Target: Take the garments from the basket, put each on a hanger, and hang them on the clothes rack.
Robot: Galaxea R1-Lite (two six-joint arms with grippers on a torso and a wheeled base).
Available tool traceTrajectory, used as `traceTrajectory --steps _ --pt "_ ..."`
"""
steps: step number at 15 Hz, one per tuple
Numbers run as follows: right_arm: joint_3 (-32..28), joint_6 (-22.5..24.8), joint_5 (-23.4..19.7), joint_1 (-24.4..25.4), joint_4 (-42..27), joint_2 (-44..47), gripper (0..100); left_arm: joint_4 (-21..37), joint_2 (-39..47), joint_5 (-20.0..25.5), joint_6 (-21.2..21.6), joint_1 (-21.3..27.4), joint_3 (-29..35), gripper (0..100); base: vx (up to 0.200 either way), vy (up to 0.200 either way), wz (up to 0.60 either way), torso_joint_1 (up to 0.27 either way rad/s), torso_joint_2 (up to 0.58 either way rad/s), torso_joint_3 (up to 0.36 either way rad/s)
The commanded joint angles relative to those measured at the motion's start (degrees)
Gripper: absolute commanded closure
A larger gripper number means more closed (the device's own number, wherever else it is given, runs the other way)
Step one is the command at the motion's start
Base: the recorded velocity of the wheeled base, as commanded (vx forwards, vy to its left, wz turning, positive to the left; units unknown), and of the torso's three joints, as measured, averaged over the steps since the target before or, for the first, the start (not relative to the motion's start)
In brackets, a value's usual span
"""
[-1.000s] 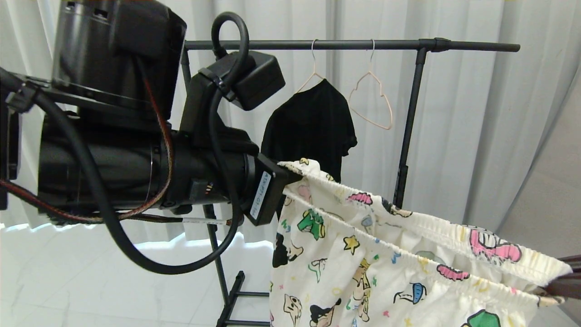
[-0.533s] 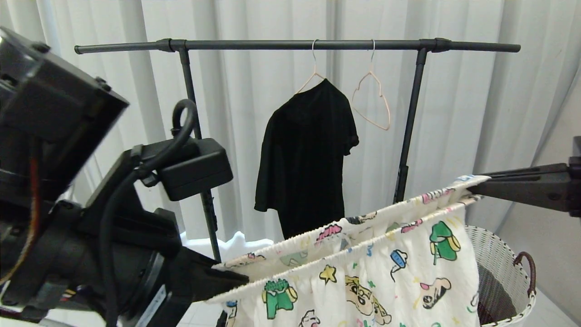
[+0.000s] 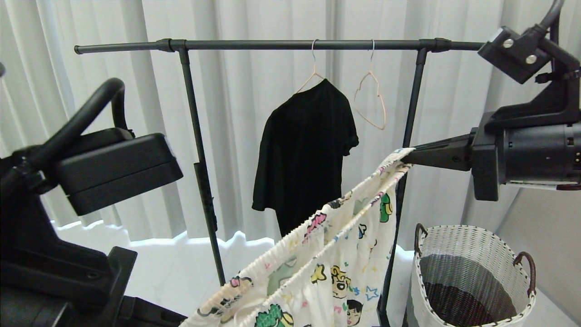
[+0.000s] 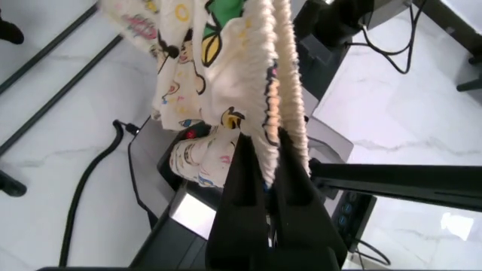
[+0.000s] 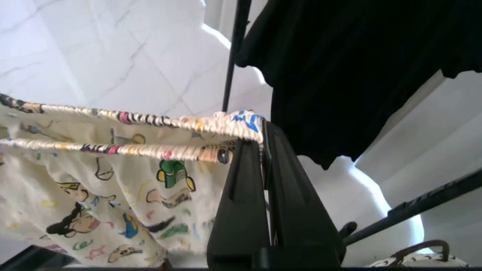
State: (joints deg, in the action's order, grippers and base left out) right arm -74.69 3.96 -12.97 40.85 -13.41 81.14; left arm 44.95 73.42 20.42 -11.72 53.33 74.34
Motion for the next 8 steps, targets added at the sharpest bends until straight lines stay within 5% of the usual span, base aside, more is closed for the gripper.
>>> traceTrajectory --steps 1,8 --pt "-0.5 0.2 0.1 0.0 -0.1 1.8 100 0.1 -0.7 0.1 -0.1 0.2 0.0 100 0.0 0.0 0.0 0.0 0.0 0.0" --pt "-1.4 0.1 0.5 -2.5 -3.9 -0.7 100 -0.1 0.1 -1.8 1.3 -2.4 1.2 100 0.0 0.0 0.0 0.0 0.0 0.0"
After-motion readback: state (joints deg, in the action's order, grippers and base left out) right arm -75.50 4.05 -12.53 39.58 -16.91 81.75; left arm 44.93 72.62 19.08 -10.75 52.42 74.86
